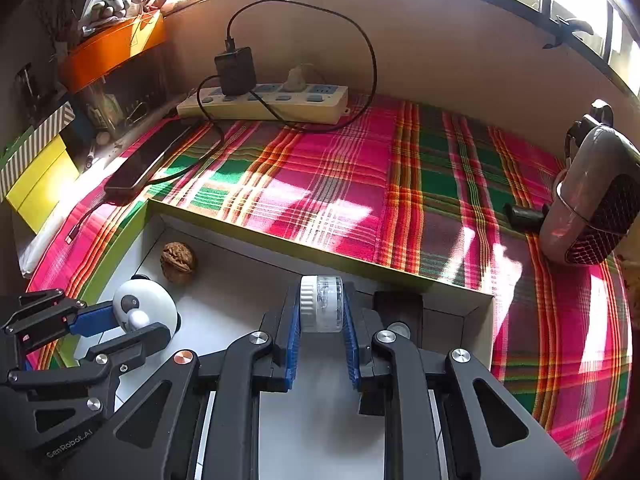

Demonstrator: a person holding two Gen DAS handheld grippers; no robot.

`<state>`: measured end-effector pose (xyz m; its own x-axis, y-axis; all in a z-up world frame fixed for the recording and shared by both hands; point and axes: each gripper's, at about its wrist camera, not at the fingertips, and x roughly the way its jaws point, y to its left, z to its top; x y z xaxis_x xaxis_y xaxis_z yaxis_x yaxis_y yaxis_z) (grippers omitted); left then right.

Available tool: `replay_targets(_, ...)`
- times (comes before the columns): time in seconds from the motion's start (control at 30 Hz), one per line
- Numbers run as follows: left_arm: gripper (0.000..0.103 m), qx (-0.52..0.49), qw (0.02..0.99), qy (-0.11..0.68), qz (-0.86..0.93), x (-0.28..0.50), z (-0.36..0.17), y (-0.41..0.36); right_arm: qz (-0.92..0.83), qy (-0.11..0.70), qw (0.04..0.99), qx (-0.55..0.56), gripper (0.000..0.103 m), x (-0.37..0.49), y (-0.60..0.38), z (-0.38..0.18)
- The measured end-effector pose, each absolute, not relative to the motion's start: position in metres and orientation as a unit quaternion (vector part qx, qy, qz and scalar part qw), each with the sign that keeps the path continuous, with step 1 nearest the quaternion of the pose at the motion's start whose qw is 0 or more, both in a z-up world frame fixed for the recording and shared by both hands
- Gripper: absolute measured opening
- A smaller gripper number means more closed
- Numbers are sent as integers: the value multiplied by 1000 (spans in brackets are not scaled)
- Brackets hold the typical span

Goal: Organize objects
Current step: 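Carry the bottle into the tray while the left gripper carries the panda toy there, then open both grippers to release bottle and panda toy in the tray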

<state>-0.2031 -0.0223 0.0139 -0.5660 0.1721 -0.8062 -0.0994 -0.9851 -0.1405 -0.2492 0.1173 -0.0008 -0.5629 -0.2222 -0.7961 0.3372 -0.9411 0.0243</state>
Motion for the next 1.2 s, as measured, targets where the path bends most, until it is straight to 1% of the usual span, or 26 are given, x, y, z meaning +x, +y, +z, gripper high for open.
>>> replay_targets(0.9,26,-460,65,-23,885,-207,11,-16,-877,80,147,450,20,-255,117,-8)
replay_targets(1.07,26,-461,65,-21,885,-206,11,-16,-878,78,144,449,24,-254,118,-8)
replay_targets(1.13,26,-460,66,-24,885,-206,11,-17,-880,75,143,447,34,-253,119,-7)
replay_targets(1.2,26,-460,65,-25,885,-205,11,-16,-881,72,142,446,39,-253,120,-6)
